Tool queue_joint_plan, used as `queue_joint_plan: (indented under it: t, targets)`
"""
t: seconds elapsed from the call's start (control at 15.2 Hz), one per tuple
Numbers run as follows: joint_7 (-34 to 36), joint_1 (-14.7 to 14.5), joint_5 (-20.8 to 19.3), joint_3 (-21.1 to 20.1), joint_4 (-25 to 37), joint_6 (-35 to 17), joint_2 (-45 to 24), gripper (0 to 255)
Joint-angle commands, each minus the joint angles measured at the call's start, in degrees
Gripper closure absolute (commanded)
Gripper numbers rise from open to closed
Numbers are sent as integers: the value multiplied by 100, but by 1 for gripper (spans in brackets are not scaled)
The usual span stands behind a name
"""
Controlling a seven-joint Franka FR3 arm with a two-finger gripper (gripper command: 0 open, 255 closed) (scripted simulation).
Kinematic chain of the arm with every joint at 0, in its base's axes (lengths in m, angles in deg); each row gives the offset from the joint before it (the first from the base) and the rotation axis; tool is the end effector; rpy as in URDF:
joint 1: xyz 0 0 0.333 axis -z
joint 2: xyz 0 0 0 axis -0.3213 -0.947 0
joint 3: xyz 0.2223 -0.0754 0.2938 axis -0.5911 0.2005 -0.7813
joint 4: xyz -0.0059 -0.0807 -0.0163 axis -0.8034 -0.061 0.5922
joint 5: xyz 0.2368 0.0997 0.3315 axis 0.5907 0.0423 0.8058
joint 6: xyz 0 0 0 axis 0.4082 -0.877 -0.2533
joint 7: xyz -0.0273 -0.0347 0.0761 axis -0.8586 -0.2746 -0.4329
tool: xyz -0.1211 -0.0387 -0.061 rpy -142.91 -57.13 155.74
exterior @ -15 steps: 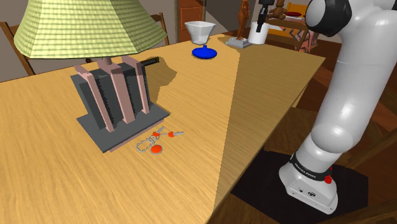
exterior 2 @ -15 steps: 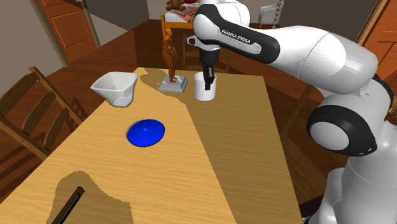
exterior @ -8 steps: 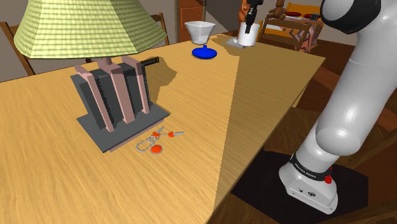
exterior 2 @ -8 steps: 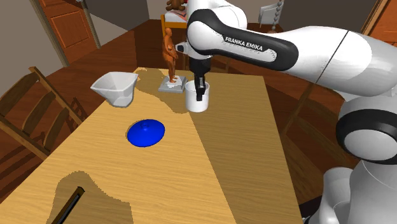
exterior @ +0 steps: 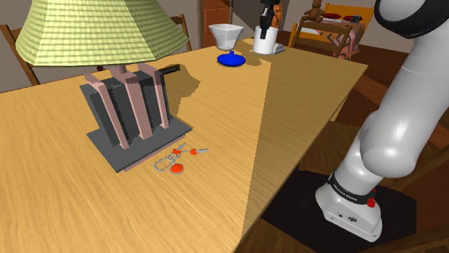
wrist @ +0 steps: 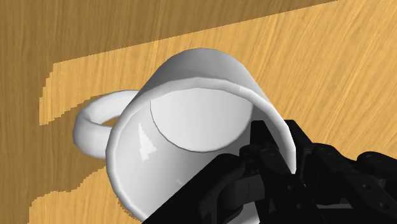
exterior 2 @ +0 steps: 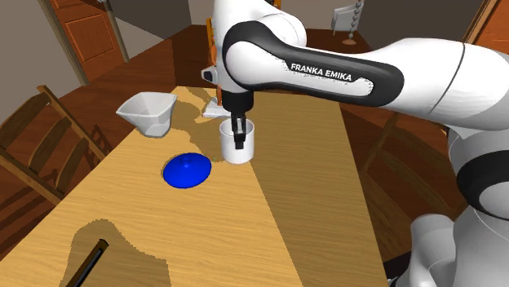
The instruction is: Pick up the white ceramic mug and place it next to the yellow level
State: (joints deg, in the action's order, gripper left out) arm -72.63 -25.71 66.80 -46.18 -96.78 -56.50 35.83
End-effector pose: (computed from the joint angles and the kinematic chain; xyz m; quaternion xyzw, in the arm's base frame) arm 0.5661 -0.1755 0.6816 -0.9893 -0.1457 -0.0108 0.0015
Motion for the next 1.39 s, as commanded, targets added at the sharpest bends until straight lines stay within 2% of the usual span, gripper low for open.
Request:
queue_joint_plan:
  t: [0.0, 0.73, 1.06, 1.32]
  targets:
    - [306, -160, -25, -139, -56, -39, 32, 255]
    - [1709, -891, 33, -793, 422, 54, -347, 255]
    - [2278, -1189, 110, -1034, 1010, 203, -790, 255]
    - [2706, -1405, 187, -1199, 1717, 410, -1293, 255]
